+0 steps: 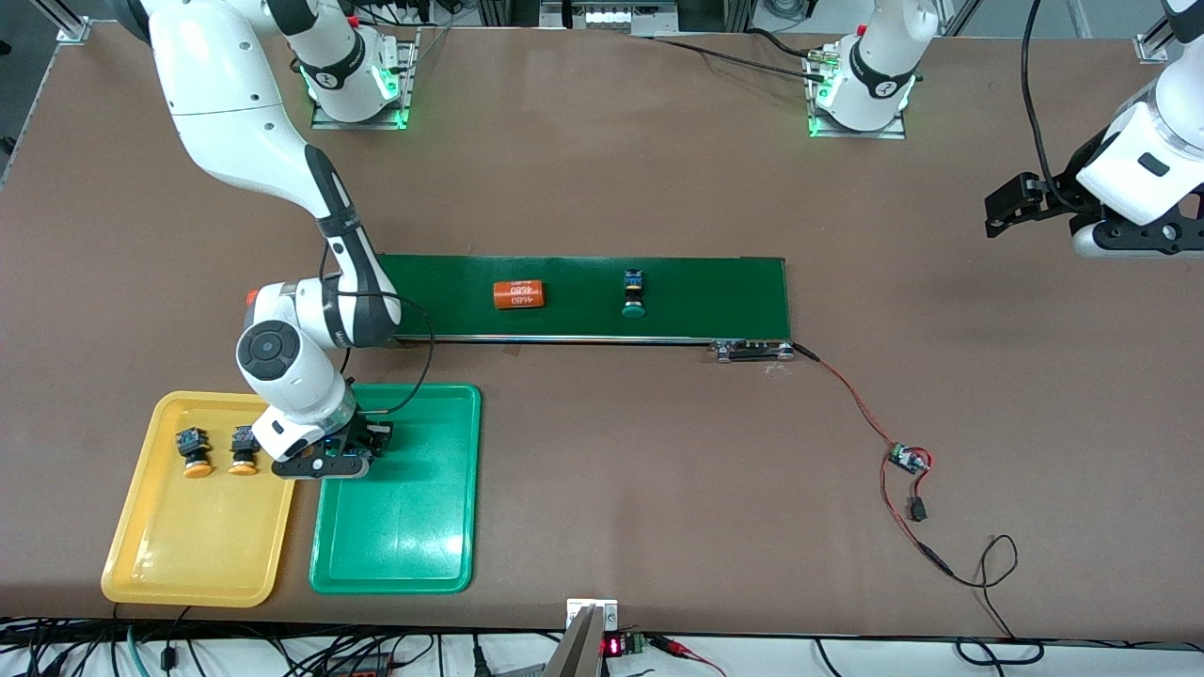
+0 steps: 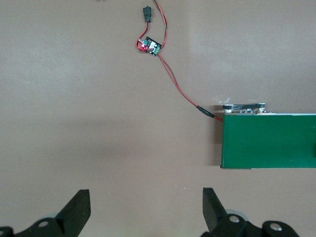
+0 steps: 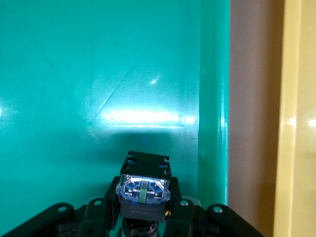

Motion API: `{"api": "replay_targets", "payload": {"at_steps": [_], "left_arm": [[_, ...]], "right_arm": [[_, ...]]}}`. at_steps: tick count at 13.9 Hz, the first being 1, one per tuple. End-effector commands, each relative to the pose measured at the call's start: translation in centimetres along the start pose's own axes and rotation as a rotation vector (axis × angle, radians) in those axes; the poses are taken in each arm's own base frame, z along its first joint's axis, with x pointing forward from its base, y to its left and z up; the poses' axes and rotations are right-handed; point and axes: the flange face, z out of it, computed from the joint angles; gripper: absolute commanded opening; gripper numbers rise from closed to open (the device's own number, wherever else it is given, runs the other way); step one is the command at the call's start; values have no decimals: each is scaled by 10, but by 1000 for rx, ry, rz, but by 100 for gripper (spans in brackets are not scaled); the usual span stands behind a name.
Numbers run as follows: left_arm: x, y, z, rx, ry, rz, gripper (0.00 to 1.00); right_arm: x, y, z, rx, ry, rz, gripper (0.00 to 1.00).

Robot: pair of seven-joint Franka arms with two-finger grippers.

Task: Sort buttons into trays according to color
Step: 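Open the right gripper to release the button in the green tray, then move the right gripper to the second green button on the belt and grasp it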

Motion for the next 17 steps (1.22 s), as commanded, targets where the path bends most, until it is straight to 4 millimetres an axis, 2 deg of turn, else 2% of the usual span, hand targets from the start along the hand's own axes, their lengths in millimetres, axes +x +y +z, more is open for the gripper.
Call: {"api": "replay_targets", "payload": {"at_steps": [1, 2, 4, 5, 7, 11, 13, 15, 17], "left_arm": [[1, -2, -7, 2, -7, 15, 100], [1, -1, -7, 2, -7, 15, 100], [1, 0, -7, 2, -7, 17, 100], [1, 0, -7, 3, -7, 17, 100], [1, 0, -7, 3, -7, 17, 100], [1, 1, -8, 3, -5, 18, 100], [1, 1, -8, 3, -5, 17, 100], [-1, 5, -7, 5, -18, 20, 100], [-2, 4, -7, 4, -23, 18, 100]], "right_arm": [[2, -16, 0, 2, 9, -37, 72], [4, -18, -5, 5, 14, -36, 100], [7, -19, -12, 9, 25, -39, 100], [12, -19, -25, 17, 43, -32, 100], [9, -33, -49, 33, 23, -41, 100], [-18, -122, -113, 65, -99, -24, 100], [-47, -185, -142, 69, -149, 106, 100], [-71, -227, -161, 60, -177, 160, 100], [-89, -254, -169, 51, -194, 159, 100]]}}
